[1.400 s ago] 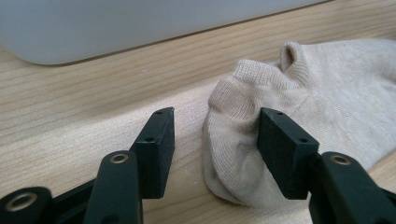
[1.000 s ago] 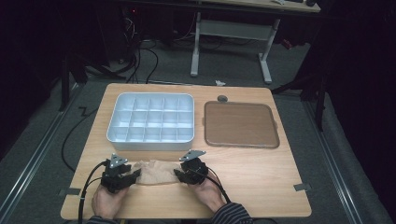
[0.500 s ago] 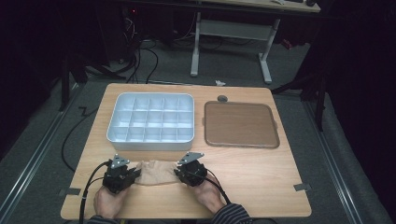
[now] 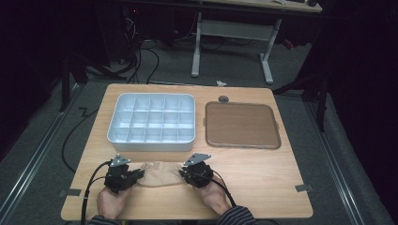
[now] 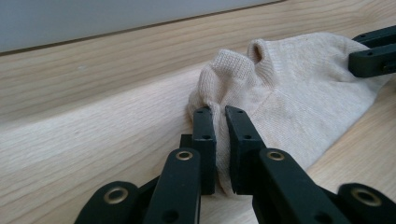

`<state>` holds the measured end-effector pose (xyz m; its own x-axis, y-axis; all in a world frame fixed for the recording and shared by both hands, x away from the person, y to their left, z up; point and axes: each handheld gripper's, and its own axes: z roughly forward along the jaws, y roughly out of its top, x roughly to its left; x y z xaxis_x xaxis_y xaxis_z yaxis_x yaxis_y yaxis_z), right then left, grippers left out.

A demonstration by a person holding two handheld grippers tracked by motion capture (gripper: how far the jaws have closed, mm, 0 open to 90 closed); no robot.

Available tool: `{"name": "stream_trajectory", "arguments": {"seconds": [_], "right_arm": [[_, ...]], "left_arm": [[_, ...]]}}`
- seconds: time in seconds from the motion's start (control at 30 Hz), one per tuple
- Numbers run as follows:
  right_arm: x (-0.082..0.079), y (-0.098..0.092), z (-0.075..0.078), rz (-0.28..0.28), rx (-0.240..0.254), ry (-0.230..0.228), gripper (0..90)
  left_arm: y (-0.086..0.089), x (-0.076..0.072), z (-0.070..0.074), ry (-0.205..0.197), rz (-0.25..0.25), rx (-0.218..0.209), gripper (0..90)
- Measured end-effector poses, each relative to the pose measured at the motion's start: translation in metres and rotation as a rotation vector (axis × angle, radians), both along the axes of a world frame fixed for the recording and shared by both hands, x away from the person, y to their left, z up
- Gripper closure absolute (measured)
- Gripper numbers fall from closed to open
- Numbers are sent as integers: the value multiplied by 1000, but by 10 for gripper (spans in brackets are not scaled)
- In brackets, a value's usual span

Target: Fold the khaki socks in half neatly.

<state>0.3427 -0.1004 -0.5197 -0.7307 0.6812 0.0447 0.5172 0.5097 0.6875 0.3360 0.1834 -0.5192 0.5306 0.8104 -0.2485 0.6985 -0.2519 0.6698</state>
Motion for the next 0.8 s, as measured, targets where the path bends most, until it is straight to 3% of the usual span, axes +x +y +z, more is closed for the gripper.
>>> {"name": "stream_trajectory", "arguments": {"seconds": [0.23, 0.43, 0.8], "right_arm": [[-4, -27, 0, -43, 7, -9, 811], [-8, -60, 2, -91, 9, -22, 810], [-14, -96, 4, -141, 6, -14, 810]], "left_arm": [[-27, 7, 6, 3, -47, -17, 834], [-61, 15, 7, 10, -90, -10, 834], [-94, 21, 3, 24, -126, -30, 834]]}}
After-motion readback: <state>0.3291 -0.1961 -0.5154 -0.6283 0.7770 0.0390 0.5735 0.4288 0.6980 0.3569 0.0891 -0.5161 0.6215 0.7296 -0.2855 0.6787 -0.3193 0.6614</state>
